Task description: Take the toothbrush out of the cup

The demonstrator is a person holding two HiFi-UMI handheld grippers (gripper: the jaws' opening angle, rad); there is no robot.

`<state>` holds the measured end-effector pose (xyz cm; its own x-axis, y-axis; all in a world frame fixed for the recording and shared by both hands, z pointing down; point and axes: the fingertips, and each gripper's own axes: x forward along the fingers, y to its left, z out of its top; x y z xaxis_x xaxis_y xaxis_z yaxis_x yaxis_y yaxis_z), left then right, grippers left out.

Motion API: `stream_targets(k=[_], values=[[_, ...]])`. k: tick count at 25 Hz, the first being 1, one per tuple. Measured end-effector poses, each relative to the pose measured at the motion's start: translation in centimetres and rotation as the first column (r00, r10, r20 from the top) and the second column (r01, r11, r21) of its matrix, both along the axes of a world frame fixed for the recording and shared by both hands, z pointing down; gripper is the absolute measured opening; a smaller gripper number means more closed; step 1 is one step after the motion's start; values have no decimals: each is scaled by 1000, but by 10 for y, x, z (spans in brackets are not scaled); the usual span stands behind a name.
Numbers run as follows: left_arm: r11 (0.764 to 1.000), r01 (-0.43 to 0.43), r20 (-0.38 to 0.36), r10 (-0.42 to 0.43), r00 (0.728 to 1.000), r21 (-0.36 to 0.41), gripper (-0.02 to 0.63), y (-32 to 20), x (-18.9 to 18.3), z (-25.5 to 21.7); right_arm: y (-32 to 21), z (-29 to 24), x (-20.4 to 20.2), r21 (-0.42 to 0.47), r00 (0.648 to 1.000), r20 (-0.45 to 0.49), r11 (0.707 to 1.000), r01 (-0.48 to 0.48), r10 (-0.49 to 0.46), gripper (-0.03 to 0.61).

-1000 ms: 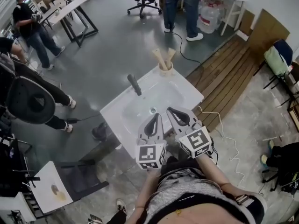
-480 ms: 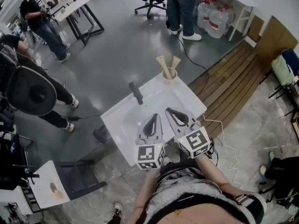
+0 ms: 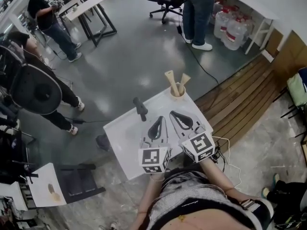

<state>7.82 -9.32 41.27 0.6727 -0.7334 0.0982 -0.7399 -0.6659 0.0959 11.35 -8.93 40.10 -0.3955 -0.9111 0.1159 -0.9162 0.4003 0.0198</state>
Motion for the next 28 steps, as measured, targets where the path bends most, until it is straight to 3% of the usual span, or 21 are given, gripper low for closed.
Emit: stream_targets(k=[28], values=[[991, 132, 21, -131, 991, -38, 0, -59, 84, 5, -66, 7, 90, -42, 991, 9, 990, 135, -134, 63]])
